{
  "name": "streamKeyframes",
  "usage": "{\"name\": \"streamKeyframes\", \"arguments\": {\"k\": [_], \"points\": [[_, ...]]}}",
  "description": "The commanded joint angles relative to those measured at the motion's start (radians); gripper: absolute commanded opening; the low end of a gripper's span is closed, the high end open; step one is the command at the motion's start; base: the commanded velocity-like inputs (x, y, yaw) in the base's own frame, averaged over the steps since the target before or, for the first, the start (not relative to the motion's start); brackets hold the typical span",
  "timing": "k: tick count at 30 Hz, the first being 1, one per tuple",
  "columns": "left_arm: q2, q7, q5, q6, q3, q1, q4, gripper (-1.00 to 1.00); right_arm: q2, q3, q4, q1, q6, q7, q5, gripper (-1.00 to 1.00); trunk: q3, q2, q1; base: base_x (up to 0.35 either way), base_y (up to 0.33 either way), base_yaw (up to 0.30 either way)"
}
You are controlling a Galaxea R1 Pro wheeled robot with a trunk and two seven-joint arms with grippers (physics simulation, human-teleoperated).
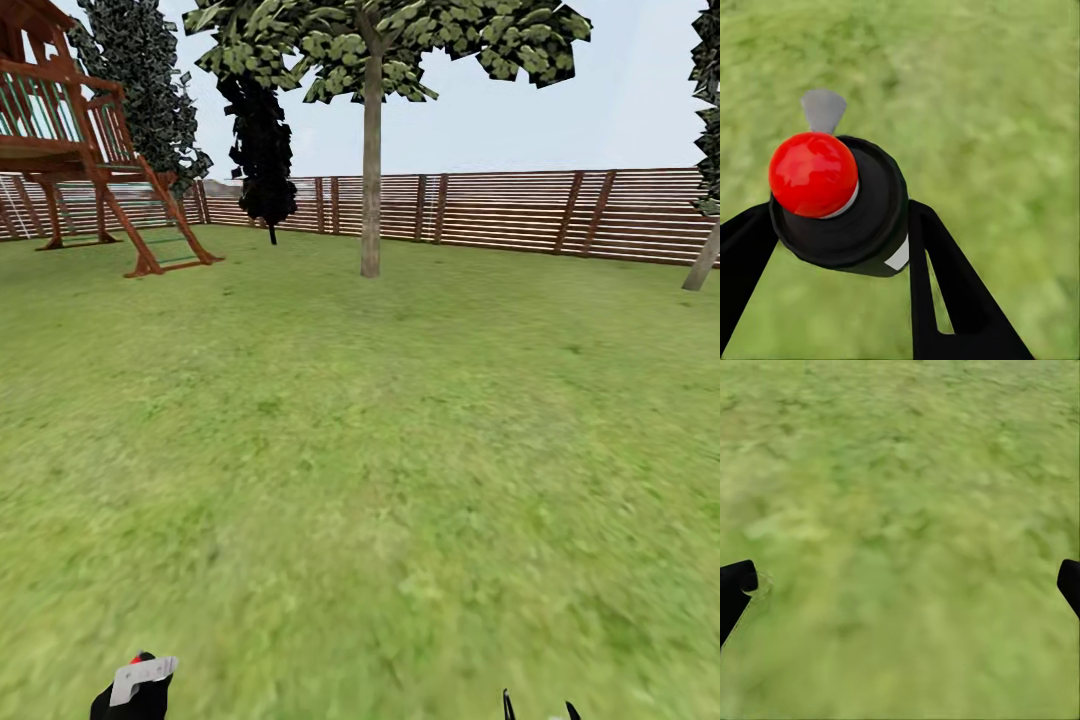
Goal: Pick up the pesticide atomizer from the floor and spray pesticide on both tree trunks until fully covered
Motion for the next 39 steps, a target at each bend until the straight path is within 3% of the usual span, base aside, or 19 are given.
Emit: {"name": "streamKeyframes", "arguments": {"k": [1, 39], "points": [[0.000, -0.001, 0.000, 0.000, 0.000, 0.000, 0.000, -1.00, 0.000, 0.000, 0.000, 0.000, 0.000, 0.000, 0.000, 1.00, 0.000, 0.000, 0.000, 0.340, 0.000, 0.000], [0.000, -0.001, 0.000, 0.000, 0.000, 0.001, -0.002, -1.00, 0.000, 0.000, 0.000, 0.000, 0.000, 0.000, 0.000, 1.00, 0.000, 0.000, 0.000, 0.340, 0.000, 0.000]]}}
